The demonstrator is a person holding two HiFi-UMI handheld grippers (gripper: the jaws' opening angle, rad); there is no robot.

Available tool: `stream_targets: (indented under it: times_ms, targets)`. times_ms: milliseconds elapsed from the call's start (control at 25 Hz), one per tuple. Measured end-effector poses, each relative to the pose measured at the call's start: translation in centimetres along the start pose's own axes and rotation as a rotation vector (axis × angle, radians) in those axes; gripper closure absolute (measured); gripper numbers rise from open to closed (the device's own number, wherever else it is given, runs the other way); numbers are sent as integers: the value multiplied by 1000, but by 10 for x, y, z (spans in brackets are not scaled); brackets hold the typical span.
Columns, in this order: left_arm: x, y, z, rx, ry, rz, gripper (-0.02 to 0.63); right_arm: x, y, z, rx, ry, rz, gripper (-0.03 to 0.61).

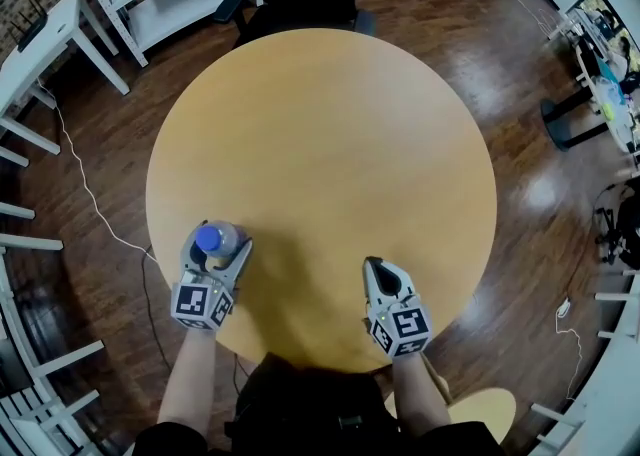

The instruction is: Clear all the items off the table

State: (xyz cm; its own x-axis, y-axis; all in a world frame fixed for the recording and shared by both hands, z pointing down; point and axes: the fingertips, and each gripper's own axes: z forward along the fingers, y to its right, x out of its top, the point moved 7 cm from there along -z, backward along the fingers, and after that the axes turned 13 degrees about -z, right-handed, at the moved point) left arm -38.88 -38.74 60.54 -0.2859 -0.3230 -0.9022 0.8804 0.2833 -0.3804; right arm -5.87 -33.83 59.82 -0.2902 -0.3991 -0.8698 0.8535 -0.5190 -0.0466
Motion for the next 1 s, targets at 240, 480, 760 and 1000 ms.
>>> stream_targets:
  times_ms: [240,480,760,1000]
  targets:
    - [19,5,-13,-40,42,15,193,12,-11,-9,-29,28,-35,577]
    - [39,14,-37,-93,59,7,195,30,-21,-32,-110,103,-42,577]
    - [65,26,-74,-125,123,24,245,50,-20,-78,-223,222,-44,577]
    - [80,29,-114,-132,207,19,520,60,-23,-102,-291,307,-28,577]
